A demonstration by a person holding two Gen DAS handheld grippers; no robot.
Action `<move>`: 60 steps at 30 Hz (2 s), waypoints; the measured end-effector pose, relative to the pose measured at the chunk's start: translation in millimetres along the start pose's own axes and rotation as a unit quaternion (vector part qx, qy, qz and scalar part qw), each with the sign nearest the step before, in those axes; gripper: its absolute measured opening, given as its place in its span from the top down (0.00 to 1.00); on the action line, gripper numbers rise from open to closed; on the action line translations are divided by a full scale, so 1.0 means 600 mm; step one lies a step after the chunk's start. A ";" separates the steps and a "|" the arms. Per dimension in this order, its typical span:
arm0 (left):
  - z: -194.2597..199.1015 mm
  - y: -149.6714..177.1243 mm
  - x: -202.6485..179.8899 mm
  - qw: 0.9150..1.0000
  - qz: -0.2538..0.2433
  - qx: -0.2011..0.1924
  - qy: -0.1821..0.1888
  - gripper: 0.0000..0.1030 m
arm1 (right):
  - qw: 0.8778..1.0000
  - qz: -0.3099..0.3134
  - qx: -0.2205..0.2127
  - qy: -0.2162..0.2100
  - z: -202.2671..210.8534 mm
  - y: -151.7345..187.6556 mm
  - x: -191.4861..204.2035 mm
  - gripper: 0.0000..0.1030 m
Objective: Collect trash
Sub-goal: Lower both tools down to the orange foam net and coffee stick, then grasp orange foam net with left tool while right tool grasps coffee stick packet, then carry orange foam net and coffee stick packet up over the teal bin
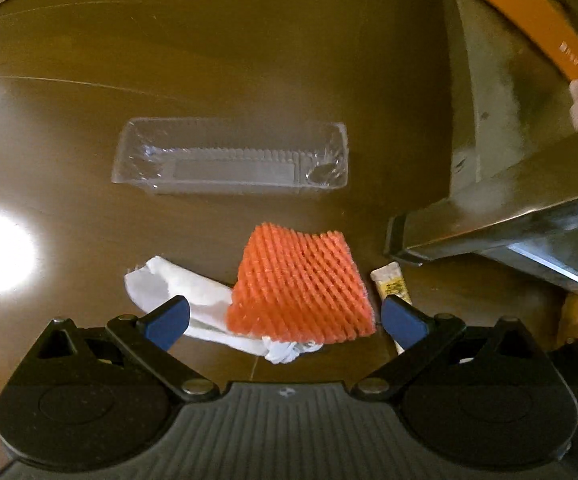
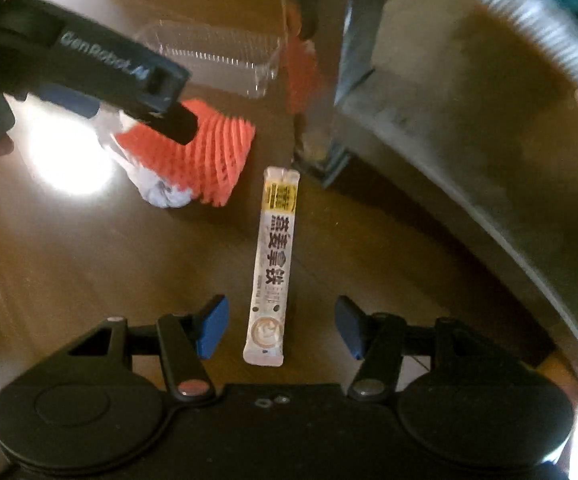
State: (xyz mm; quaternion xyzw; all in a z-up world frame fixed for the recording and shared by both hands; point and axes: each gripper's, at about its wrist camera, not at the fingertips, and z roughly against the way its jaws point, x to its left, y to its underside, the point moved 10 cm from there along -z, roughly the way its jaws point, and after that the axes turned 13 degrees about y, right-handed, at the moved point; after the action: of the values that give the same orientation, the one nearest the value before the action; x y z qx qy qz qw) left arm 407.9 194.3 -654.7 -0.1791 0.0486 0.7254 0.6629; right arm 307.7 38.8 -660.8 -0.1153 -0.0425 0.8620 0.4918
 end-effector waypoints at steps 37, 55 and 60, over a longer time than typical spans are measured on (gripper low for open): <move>0.004 0.022 -0.029 0.999 -0.036 0.005 -0.005 0.84 | 0.999 -0.001 0.026 0.019 -0.012 0.022 -0.013 0.84; 0.284 0.117 -0.010 0.999 -0.008 -0.043 -0.012 0.84 | 1.000 0.018 -0.007 0.016 0.261 0.104 0.014 0.84; 0.412 0.075 -0.045 0.992 -0.043 -0.119 -0.025 0.84 | 0.997 -0.012 -0.068 0.026 0.383 0.087 -0.016 0.84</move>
State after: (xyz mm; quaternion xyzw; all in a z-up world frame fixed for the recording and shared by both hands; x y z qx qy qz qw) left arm 316.9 239.9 -423.2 -0.2408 -0.0622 0.7011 0.6683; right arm 213.1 13.2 -445.9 -0.1706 -0.0898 0.8481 0.4936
